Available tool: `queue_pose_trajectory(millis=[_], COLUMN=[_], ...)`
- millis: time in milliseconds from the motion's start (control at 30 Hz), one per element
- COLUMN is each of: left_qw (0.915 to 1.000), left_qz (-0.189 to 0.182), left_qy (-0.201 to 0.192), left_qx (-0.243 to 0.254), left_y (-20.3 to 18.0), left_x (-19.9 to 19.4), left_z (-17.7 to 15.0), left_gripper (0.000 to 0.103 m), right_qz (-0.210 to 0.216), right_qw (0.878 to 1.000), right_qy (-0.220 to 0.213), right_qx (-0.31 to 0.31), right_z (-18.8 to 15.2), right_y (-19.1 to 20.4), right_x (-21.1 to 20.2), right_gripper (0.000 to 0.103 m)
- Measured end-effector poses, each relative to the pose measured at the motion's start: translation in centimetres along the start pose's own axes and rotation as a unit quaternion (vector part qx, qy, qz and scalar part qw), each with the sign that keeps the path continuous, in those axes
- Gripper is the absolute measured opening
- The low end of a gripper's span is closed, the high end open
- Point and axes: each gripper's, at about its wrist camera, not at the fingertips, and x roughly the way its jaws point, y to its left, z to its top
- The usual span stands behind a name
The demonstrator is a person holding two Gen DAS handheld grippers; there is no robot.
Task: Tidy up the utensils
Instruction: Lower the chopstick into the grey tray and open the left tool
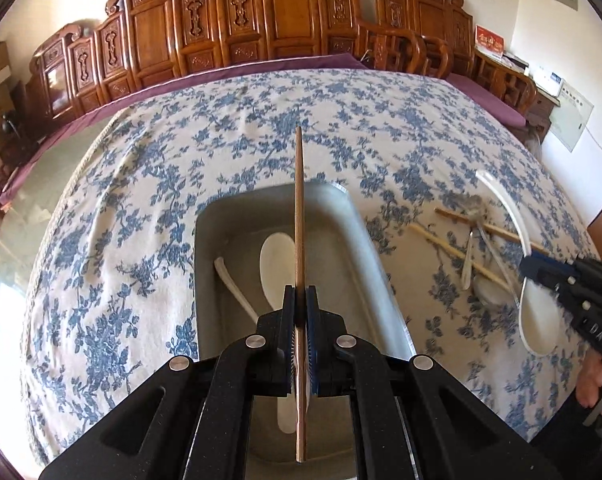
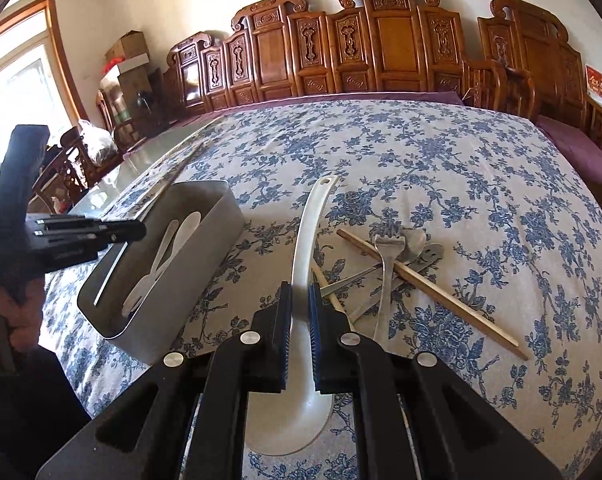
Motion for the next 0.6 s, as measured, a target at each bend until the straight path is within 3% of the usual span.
queue_pose_trajectory(millis=[467,600], left_qw=[0.999,0.9993], left_qz=[-0.021,-0.016], left_qy=[0.039,0.034], left_qx=[0.009,0.008], left_y=[-0.2,-0.1], left_x=[2.4,2.0], left_z=[-2.0,-2.0], left_gripper=[0.004,0.004], right_qz=[0.003,0.002], right_qw=[1.0,1.0], right_qy=[0.009,0.008], right_qx=[-0.008,-0.009], right_z=[0.0,0.0], right_y=[1.3,1.4], right_x=[1.2,1.2], right_gripper=[0.01,0.01])
